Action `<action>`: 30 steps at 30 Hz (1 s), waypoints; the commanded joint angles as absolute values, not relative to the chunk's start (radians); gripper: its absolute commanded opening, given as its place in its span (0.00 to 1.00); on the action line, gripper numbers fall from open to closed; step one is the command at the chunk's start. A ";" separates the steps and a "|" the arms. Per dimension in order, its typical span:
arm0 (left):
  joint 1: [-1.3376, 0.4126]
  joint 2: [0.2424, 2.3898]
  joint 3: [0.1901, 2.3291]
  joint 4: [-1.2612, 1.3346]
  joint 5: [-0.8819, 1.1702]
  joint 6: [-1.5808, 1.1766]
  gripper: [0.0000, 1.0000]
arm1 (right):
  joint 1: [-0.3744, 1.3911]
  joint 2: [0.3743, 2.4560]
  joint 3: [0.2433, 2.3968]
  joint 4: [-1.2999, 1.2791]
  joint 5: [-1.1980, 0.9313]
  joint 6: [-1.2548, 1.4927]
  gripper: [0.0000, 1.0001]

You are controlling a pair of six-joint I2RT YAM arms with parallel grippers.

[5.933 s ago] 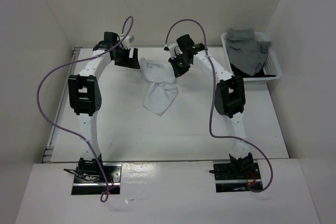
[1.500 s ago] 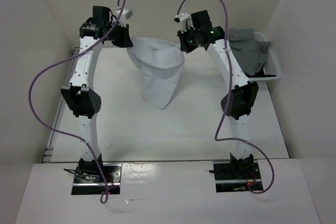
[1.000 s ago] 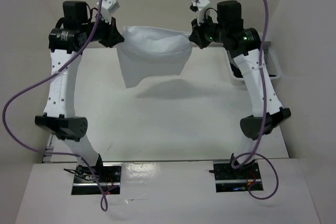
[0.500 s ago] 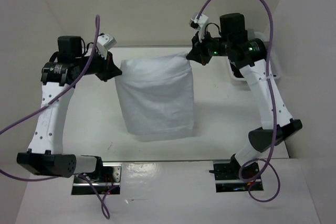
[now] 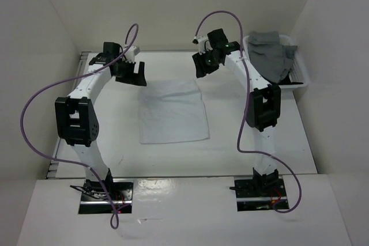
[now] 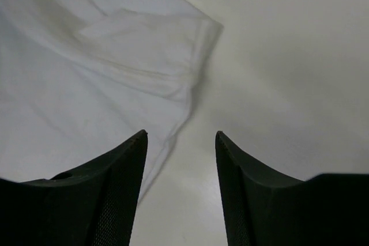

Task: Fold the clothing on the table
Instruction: Flatten the skirt out

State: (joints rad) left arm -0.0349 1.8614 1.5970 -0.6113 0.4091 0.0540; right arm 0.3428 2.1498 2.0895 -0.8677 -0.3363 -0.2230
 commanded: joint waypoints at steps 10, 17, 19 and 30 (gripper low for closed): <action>-0.047 1.899 1.579 -0.466 0.322 -0.049 1.00 | 0.385 2.282 2.376 -0.839 -0.207 -0.189 0.57; -0.078 1.908 1.519 -0.433 0.322 -0.049 1.00 | 0.437 2.440 2.496 -0.893 -0.244 -0.207 0.57; -0.097 1.940 1.519 -0.423 0.313 -0.058 1.00 | 0.451 2.467 2.517 -0.904 -0.244 -0.207 0.57; -0.126 2.048 1.601 -0.445 0.288 -0.067 1.00 | 0.471 2.560 2.545 -0.923 -0.253 -0.207 0.57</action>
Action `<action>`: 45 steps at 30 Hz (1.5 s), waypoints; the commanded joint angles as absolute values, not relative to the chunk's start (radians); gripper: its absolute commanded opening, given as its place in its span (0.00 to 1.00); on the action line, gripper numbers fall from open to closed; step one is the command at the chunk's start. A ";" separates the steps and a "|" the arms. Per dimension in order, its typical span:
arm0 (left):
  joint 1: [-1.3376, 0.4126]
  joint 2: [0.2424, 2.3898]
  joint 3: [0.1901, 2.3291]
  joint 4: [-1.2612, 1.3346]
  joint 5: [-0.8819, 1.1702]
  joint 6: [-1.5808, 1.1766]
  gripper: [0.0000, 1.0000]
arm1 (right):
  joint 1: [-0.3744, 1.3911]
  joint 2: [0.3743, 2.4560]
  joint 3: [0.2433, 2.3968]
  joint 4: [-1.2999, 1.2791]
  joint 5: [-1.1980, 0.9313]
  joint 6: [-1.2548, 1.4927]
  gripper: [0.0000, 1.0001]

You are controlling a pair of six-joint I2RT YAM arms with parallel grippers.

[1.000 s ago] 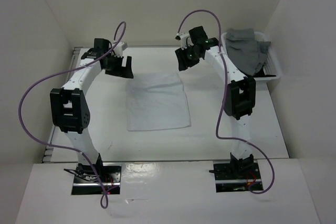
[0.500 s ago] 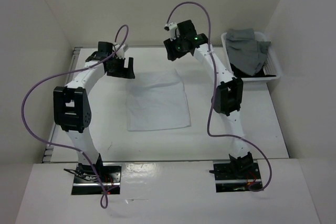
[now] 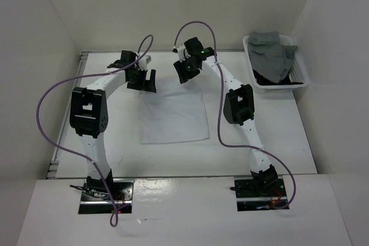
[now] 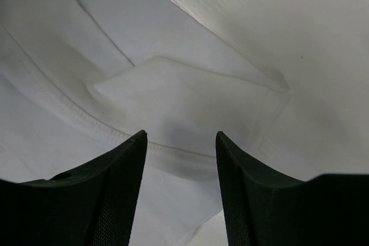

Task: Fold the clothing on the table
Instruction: Flatten the skirt out

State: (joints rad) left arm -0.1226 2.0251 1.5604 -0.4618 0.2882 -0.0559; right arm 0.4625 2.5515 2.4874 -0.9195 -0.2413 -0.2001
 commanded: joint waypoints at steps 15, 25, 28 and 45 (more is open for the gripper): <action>-0.187 2.128 1.634 -0.466 0.184 -0.106 1.00 | 0.489 2.665 2.592 -0.953 -0.241 -0.207 0.57; -0.196 2.167 1.686 -0.486 0.114 -0.115 1.00 | 0.499 2.764 2.694 -0.917 -0.065 -0.149 0.58; -0.196 2.168 1.686 -0.486 0.083 -0.115 1.00 | 0.499 2.793 2.723 -0.894 0.042 -0.120 0.58; -0.196 2.168 1.677 -0.495 -0.012 -0.146 1.00 | 0.379 2.694 2.669 -0.876 0.264 -0.089 0.62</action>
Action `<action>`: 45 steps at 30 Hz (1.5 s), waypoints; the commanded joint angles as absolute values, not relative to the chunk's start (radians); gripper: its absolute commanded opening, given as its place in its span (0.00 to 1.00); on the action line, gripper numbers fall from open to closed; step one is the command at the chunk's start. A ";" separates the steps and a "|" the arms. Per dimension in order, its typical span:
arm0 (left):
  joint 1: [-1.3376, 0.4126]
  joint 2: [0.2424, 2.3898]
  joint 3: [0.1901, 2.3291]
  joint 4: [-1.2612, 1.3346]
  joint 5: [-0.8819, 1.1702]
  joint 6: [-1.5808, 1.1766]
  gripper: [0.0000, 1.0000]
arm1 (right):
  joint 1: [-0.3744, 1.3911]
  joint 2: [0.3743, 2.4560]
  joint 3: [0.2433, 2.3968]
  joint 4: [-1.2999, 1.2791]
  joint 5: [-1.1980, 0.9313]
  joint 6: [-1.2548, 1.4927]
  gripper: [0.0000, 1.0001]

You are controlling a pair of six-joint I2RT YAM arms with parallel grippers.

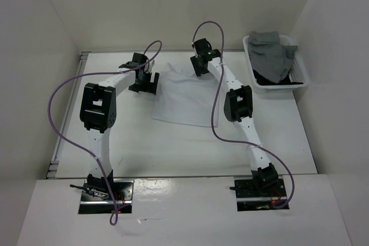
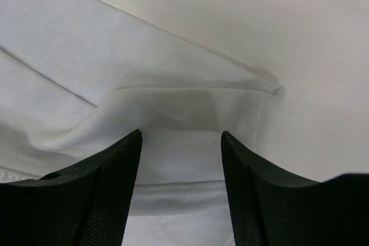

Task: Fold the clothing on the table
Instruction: Flatten the skirt out

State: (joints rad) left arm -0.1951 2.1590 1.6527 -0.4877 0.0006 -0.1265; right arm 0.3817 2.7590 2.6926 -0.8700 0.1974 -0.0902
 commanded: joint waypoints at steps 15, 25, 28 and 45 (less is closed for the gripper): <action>-0.389 2.095 1.763 -0.560 0.261 -0.146 1.00 | 0.419 2.609 2.671 -0.885 0.241 -0.107 0.65; -0.410 2.003 1.563 -0.517 0.305 -0.155 1.00 | 0.399 2.543 2.608 -0.885 0.273 -0.117 0.68; -0.410 1.994 1.508 -0.494 0.314 -0.155 1.00 | 0.399 2.534 2.599 -0.885 0.273 -0.117 0.68; -0.410 2.059 1.457 -0.527 0.270 -0.137 1.00 | 0.399 2.487 2.497 -0.867 0.273 -0.126 0.70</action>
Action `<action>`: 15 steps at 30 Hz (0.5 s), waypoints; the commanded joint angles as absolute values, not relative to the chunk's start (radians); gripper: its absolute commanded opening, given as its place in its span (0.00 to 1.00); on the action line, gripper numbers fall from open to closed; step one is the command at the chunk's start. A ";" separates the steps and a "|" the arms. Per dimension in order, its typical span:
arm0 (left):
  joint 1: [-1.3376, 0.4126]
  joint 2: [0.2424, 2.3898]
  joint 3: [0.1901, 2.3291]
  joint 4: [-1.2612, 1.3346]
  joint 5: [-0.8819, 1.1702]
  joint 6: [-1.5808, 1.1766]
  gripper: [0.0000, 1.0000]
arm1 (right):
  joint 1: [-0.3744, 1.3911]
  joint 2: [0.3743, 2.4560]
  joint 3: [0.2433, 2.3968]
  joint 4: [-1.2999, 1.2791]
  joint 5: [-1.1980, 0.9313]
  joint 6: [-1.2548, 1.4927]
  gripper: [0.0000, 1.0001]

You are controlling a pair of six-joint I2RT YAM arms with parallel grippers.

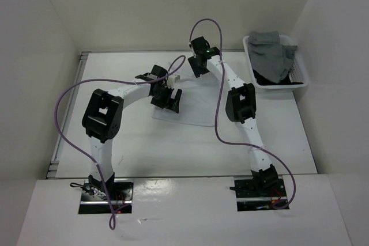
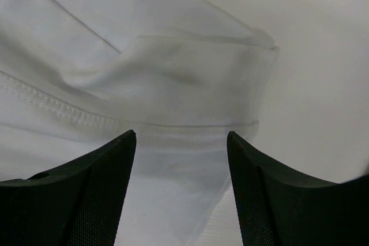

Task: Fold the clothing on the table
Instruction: Flatten the skirt out

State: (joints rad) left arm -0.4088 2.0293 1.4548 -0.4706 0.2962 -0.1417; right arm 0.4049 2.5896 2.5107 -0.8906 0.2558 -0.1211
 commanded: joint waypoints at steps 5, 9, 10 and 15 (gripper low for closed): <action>-0.397 2.031 1.407 -0.653 0.209 -0.063 1.00 | 0.399 2.477 2.488 -0.867 0.262 -0.126 0.70; -0.397 1.959 1.339 -0.710 0.209 -0.019 1.00 | 0.399 2.502 2.522 -0.880 0.238 -0.126 0.70; -0.397 1.945 1.312 -0.710 0.209 -0.018 1.00 | 0.399 2.519 2.552 -0.881 0.213 -0.126 0.70; -0.397 1.865 1.243 -0.701 0.218 0.017 1.00 | 0.399 2.560 2.626 -0.899 0.143 -0.126 0.66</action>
State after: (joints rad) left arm -0.4023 1.8961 1.2881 -0.6147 0.2249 -0.0223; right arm 0.4049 2.5790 2.5443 -0.8997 0.1947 -0.1242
